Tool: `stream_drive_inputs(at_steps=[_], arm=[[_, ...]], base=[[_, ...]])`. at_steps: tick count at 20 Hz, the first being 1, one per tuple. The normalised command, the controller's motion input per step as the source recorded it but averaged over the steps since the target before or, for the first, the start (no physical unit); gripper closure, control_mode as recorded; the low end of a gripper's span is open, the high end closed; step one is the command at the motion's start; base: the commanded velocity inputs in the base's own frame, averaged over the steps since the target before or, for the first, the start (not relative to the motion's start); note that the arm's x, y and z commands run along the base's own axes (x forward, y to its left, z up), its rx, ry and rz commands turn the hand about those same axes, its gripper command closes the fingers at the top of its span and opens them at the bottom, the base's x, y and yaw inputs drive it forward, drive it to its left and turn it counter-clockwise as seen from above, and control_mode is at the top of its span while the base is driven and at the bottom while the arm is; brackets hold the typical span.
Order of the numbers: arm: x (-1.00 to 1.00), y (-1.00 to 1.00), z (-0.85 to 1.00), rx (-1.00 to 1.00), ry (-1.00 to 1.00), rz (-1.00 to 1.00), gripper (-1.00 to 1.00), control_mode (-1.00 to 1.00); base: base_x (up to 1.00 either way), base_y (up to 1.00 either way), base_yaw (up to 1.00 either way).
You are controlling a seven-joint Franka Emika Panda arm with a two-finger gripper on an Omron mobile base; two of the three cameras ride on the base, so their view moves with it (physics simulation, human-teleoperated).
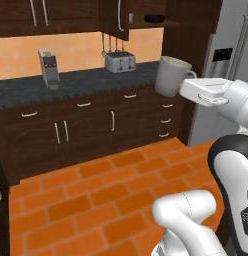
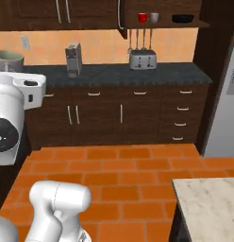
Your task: Gather all objects into one cabinet and sort the glasses and bowls to opposite sides.
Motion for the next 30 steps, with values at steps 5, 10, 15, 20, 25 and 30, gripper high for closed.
stream_drive_inputs(at_steps=[5, 10, 15, 20, 25, 30], arm=[[0.0, 0.0, 0.0, 0.0, 0.0, 0.0, 1.0, 1.0], [0.0, 0.0, 0.0, 0.0, 0.0, 0.0, 1.0, 1.0], [0.0, 0.0, 0.0, 0.0, 0.0, 0.0, 1.0, 1.0], [0.0, 0.0, 0.0, 0.0, 0.0, 0.0, 1.0, 1.0], [0.0, 0.0, 0.0, 0.0, 0.0, 0.0, 1.0, 1.0], [0.0, 0.0, 0.0, 0.0, 0.0, 0.0, 1.0, 1.0]], base=[[0.07, 0.21, -0.51], [0.57, 0.41, -0.44], [0.98, 0.02, -0.36], [0.8, 0.0, -0.45], [0.68, 0.09, -0.49], [0.68, 0.35, -0.42]])
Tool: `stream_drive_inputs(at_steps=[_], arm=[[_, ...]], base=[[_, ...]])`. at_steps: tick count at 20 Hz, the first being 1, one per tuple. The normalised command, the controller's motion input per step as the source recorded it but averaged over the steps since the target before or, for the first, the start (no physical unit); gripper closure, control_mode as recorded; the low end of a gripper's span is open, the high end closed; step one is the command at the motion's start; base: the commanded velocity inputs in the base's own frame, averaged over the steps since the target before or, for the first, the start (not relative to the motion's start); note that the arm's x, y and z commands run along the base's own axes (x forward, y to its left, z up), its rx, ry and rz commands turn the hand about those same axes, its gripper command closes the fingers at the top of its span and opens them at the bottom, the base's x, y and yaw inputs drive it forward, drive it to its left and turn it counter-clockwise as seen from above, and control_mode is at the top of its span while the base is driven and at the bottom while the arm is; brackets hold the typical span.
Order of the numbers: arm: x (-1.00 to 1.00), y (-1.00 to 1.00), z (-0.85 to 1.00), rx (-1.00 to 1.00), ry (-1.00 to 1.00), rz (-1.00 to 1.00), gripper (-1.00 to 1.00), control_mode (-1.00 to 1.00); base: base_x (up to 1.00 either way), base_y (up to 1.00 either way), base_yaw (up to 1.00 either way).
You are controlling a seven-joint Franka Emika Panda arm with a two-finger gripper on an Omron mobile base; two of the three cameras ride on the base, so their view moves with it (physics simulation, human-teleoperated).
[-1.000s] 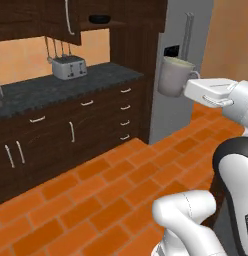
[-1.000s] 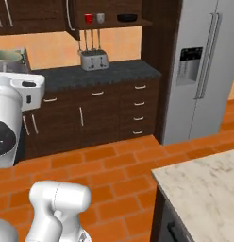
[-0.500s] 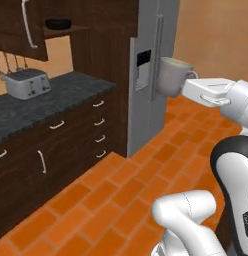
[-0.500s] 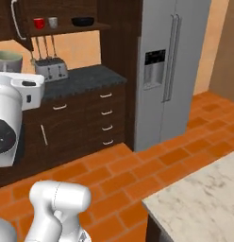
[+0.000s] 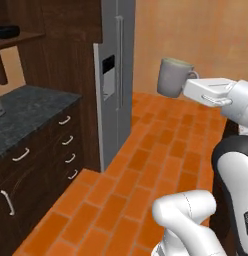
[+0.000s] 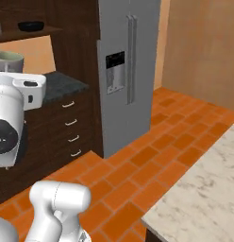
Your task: Gather all objects into one cabinet and sort the glasses and bowls to opposite sides.
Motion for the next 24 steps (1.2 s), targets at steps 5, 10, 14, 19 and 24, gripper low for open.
stream_drive_inputs(at_steps=[5, 10, 14, 19, 24], arm=[[0.0, 0.0, 0.0, 0.0, 0.0, 0.0, 1.0, 1.0], [0.0, 0.0, 0.0, 0.0, 0.0, 0.0, 1.0, 1.0], [0.0, 0.0, 0.0, 0.0, 0.0, 0.0, 1.0, 1.0], [0.0, 0.0, 0.0, 0.0, 0.0, 0.0, 1.0, 1.0], [0.0, 0.0, 0.0, 0.0, 0.0, 0.0, 1.0, 1.0]], base=[[0.5, 0.37, -0.38], [0.08, 0.23, -0.07], [0.78, 0.22, -0.22], [0.91, 0.36, -0.3], [0.64, 0.56, -0.03]])
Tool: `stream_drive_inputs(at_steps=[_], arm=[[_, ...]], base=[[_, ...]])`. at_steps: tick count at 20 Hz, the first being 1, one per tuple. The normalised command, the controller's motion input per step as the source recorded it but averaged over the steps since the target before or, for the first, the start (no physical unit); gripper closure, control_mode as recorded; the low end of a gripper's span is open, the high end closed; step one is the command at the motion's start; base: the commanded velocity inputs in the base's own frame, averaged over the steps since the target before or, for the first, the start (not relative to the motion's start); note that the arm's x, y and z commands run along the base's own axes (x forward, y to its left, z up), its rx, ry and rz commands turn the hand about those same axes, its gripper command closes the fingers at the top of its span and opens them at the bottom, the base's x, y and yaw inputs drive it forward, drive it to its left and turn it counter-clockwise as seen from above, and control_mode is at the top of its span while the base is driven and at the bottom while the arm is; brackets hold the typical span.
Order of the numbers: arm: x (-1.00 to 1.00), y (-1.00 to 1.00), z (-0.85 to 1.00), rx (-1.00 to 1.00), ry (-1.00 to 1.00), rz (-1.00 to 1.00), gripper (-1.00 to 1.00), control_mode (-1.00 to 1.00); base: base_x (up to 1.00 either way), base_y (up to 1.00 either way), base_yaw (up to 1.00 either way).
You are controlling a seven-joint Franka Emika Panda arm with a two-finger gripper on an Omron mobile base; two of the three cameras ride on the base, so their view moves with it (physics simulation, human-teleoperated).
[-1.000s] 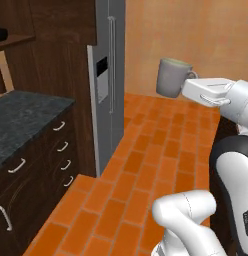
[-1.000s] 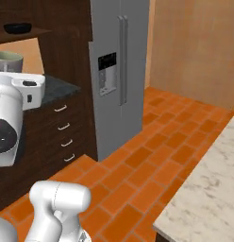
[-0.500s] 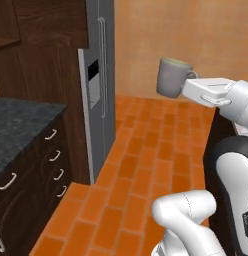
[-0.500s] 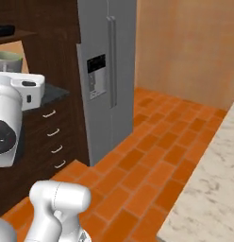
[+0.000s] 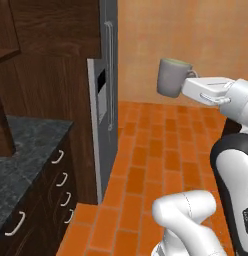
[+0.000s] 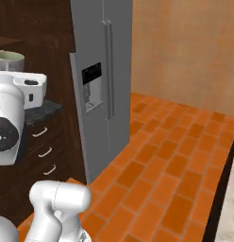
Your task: Gather all objects into one cabinet and sort the glasses and bowls to opposite sides.
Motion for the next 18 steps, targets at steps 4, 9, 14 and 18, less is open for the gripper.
stream_drive_inputs(at_steps=[4, 9, 14, 18], arm=[[0.0, 0.0, 0.0, 0.0, 0.0, 0.0, 1.0, 1.0], [0.0, 0.0, 0.0, 0.0, 0.0, 0.0, 1.0, 1.0], [0.0, 0.0, 0.0, 0.0, 0.0, 0.0, 1.0, 1.0], [0.0, 0.0, 0.0, 0.0, 0.0, 0.0, 1.0, 1.0]], base=[[0.86, 0.45, 0.16], [0.94, 0.29, 0.27], [0.53, 0.46, 0.41], [0.52, 0.14, 0.44]])
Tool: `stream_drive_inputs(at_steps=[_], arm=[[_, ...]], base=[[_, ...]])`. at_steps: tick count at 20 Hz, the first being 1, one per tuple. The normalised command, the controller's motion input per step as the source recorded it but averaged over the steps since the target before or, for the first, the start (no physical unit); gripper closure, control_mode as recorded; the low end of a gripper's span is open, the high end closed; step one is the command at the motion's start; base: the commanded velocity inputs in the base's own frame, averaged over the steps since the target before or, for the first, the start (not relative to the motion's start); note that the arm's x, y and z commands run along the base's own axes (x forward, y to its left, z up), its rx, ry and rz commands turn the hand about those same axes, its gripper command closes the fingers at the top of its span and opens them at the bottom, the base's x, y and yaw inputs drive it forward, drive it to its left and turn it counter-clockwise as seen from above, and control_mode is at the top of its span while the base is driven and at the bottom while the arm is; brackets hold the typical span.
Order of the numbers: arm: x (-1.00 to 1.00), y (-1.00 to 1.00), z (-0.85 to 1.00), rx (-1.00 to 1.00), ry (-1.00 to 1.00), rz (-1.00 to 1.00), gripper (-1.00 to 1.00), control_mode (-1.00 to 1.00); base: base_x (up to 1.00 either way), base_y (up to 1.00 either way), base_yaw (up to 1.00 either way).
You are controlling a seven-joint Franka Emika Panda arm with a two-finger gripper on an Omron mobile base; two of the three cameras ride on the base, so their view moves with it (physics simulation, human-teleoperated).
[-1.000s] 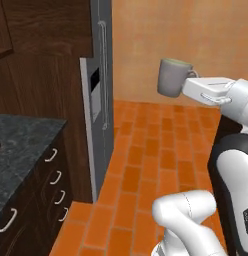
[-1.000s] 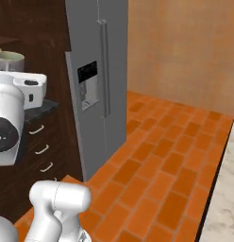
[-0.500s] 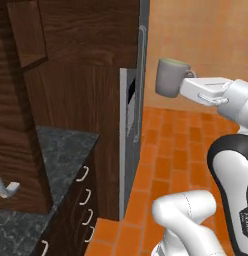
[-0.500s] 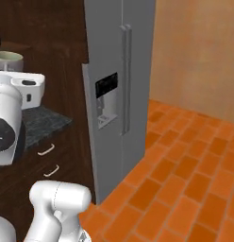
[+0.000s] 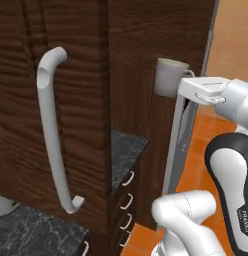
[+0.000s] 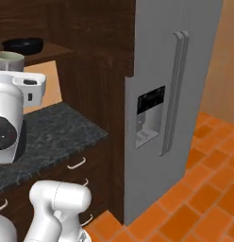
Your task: Gather all objects into one cabinet and sort the glasses and bowls to opposite sides.
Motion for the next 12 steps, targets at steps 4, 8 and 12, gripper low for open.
stream_drive_inputs(at_steps=[4, 8, 12], arm=[[0.0, 0.0, 0.0, 0.0, 0.0, 0.0, 1.0, 1.0], [0.0, 0.0, 0.0, 0.0, 0.0, 0.0, 1.0, 1.0], [0.0, 0.0, 0.0, 0.0, 0.0, 0.0, 1.0, 1.0]], base=[[0.73, 0.05, 0.31], [0.37, 0.17, 0.45], [-0.54, 0.02, 0.64]])
